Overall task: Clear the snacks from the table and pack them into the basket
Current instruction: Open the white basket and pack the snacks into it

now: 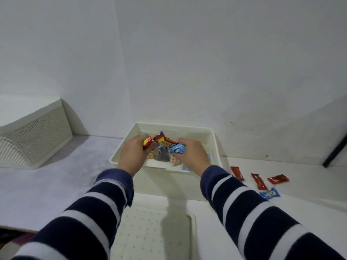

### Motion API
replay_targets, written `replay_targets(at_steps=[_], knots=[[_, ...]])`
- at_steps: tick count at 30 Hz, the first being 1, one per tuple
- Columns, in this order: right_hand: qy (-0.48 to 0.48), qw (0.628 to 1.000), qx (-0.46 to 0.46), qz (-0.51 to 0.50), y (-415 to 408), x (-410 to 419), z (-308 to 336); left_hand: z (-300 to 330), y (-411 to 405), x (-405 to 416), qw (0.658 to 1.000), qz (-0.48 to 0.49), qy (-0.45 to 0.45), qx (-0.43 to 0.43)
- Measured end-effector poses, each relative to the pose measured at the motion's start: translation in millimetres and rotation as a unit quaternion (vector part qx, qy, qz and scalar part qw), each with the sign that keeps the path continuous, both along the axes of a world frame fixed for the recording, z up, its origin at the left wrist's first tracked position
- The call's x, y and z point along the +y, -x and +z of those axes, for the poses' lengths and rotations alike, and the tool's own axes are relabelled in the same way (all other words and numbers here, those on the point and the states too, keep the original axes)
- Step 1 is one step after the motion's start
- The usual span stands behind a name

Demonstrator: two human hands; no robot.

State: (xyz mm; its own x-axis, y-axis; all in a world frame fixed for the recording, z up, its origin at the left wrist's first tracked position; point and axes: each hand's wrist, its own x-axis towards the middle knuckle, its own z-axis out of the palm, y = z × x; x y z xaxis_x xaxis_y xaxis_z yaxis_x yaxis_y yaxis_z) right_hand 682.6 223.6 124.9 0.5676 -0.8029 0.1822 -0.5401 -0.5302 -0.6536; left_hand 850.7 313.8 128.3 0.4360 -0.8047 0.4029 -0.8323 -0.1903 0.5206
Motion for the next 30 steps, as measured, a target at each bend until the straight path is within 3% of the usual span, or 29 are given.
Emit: replay_targets(at_steps=[4, 9, 12, 16, 21, 30], knots=[[-0.084, 0.994, 0.068, 0.03, -59.0, -17.2, -20.2, -12.2, -45.9, -36.8, 0.981, -0.019, -0.174, 0.077], [-0.204, 0.957, 0.201, 0.035, -97.8, -39.0, -59.0, -56.1, -81.9, -72.1, 0.931, -0.031, -0.36, 0.059], [-0.289, 0.931, 0.214, 0.052, -103.3, -47.8, -65.1, -71.7, -89.3, -87.0, 0.899, -0.046, -0.425, 0.093], [-0.352, 0.918, 0.182, 0.038, -111.3, -58.7, -64.9, -76.2, -94.8, -99.1, 0.89, -0.055, -0.429, 0.145], [-0.288, 0.938, 0.193, 0.008, -108.5, -62.9, -67.0, -67.6, -87.8, -102.2, 0.903, -0.062, -0.405, 0.13], [-0.142, 0.97, 0.199, -0.009, -30.9, -63.5, 1.7, -12.8, -9.7, -115.6, 0.921, -0.135, -0.363, 0.025]])
